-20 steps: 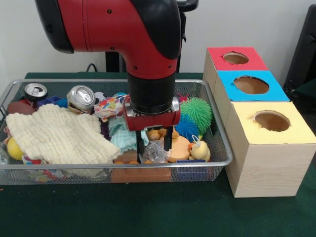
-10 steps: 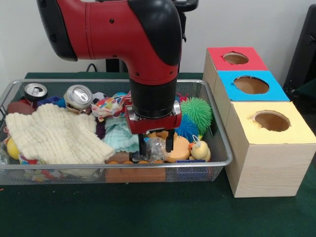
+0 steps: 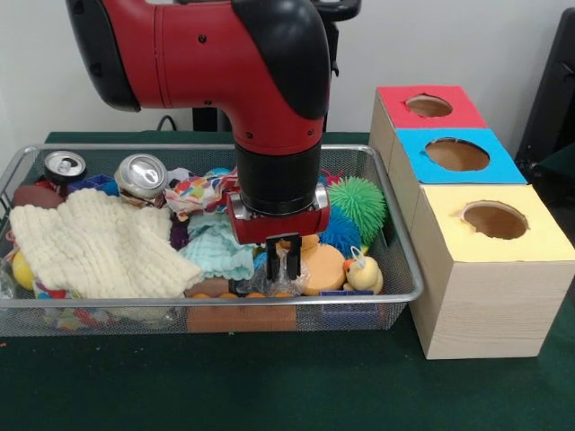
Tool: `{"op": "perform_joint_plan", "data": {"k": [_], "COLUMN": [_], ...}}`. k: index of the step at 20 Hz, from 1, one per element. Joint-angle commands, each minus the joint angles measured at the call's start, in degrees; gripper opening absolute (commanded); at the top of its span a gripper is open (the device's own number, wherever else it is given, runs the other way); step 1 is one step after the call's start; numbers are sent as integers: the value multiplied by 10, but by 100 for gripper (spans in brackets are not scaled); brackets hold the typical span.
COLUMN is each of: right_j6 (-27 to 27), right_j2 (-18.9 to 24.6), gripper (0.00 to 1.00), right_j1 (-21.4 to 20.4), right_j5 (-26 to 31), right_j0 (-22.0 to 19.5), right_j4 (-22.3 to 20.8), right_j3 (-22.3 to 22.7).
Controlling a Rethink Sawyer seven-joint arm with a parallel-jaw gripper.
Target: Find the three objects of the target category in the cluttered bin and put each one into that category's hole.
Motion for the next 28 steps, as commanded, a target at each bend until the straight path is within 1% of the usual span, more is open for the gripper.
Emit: {"op": "perform_joint_plan", "data": {"k": [1,4,7,8,10,14,16,18,24,28], "right_j6": [-47,-52,-50,-49,-47,-56,-58,-56,-45,-18], "right_j2": [9,12,13,13,16,19,22,24,25,22], "gripper": [0,0,0,0,0,0,0,0,0,0], "right_j1": [35,37,26,16,-20,-125,-160,-182,-219,-249], "right_j5": [23,25,23,18,12,74,91,94,86,57], "right_j0": [-6,-7,-5,-4,-2,11,12,11,5,5], "right_j4": [-21,-21,-22,-22,-22,2,12,18,29,41], "right_j3": [47,44,47,52,72,111,127,142,187,238]}}
